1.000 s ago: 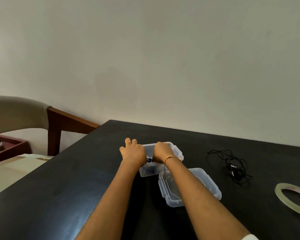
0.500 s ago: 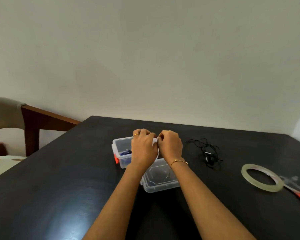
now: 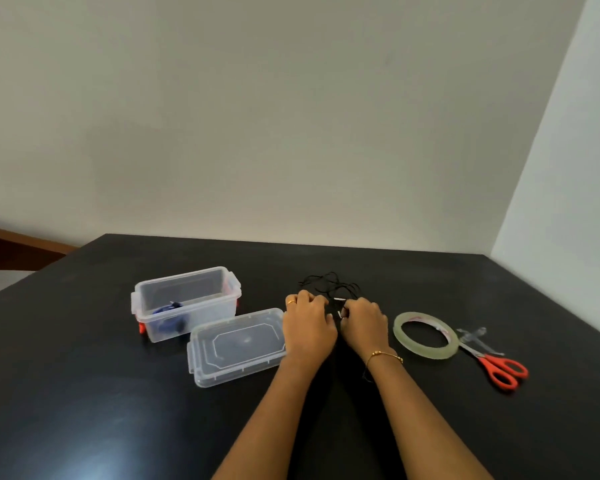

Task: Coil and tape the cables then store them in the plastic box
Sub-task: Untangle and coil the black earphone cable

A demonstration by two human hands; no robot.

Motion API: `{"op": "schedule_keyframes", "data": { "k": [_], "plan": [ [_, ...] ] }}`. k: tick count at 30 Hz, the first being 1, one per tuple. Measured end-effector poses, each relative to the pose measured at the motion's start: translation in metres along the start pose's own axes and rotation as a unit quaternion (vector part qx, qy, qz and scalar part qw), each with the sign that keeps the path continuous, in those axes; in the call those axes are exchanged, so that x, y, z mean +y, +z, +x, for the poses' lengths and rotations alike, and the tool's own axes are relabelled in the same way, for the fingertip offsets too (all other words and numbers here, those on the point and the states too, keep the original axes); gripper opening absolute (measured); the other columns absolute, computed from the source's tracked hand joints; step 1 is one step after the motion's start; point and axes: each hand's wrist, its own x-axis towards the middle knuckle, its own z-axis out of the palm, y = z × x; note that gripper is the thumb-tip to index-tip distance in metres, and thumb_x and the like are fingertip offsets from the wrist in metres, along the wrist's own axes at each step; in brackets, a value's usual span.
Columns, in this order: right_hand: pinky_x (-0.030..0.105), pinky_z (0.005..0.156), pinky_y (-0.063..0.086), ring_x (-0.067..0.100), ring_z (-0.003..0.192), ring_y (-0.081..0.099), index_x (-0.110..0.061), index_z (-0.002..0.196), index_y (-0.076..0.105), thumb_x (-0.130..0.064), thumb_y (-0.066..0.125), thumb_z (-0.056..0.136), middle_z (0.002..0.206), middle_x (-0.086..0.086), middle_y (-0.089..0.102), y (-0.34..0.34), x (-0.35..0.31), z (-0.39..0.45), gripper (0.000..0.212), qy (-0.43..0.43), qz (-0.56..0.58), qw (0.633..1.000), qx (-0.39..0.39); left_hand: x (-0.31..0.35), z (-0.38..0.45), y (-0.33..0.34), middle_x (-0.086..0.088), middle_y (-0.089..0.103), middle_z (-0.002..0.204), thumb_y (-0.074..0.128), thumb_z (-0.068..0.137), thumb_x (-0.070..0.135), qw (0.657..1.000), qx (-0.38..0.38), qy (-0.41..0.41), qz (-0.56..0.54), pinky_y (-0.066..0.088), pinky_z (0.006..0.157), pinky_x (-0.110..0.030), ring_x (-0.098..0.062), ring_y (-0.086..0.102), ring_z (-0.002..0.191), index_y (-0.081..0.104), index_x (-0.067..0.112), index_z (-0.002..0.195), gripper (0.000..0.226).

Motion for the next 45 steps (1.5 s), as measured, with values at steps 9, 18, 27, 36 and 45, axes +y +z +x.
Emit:
{"op": "schedule_keyframes", "data": {
  "k": [9, 18, 27, 36, 45],
  "plan": [
    [0.031, 0.066, 0.052, 0.021, 0.073, 0.055, -0.008, 0.062, 0.052, 0.009, 0.033, 0.085, 0.071, 0.007, 0.054, -0.036, 0.033, -0.028, 0.034, 0.162, 0.519, 0.838, 0.051, -0.002, -0.004, 0.003, 0.001, 0.027, 0.147, 0.055, 0.091, 0.016, 0.999, -0.025, 0.017, 0.025, 0.040, 0.101, -0.033, -0.028, 0.029, 0.130, 0.032, 0.023, 0.141, 0.056],
    [0.024, 0.059, 0.045, 0.022, 0.070, 0.057, -0.007, 0.071, 0.056, 0.009, 0.035, 0.085, 0.084, 0.016, 0.060, -0.045, 0.056, -0.042, 0.030, 0.236, 0.525, 0.805, 0.146, 0.004, -0.019, -0.029, -0.002, 0.058, 0.070, 0.051, 0.094, 0.023, 0.981, 0.169, 0.006, -0.095, 0.038, 0.068, -0.032, -0.019, 0.049, 0.081, 0.064, 0.008, 0.089, 0.020],
    [0.038, 0.095, 0.031, 0.022, 0.121, 0.034, -0.024, 0.112, 0.059, -0.010, 0.055, 0.081, 0.124, -0.001, 0.046, -0.056, 0.015, -0.062, 0.034, -0.059, 0.017, 0.997, -0.037, 0.010, -0.040, -0.045, -0.002, 0.044, 0.058, 0.033, 0.100, 0.022, 0.886, 0.021, -0.108, -0.450, 0.038, 0.042, -0.015, -0.006, 0.041, 0.046, 0.053, 0.018, 0.091, 0.022],
    [0.040, 0.112, 0.029, 0.021, 0.134, 0.034, -0.017, 0.141, 0.030, -0.020, 0.053, 0.086, 0.144, 0.004, 0.039, -0.057, 0.006, -0.065, 0.060, -0.073, 0.157, 0.965, -0.199, 0.023, -0.039, -0.054, -0.005, 0.051, 0.066, 0.032, 0.100, 0.010, 0.837, -0.005, -0.054, -0.544, 0.031, 0.041, -0.010, -0.001, 0.037, 0.039, 0.042, 0.028, 0.132, 0.039],
    [0.045, 0.104, 0.028, 0.029, 0.126, 0.037, -0.014, 0.091, 0.061, -0.049, 0.039, 0.092, 0.113, 0.011, 0.058, -0.051, 0.011, -0.056, 0.041, -0.008, 0.229, 0.970, -0.077, 0.023, -0.037, -0.063, -0.004, 0.047, 0.062, 0.032, 0.099, 0.007, 0.840, -0.022, -0.027, -0.541, 0.029, 0.040, -0.009, -0.001, 0.033, 0.039, 0.033, 0.031, 0.140, 0.047]
  ]
}}
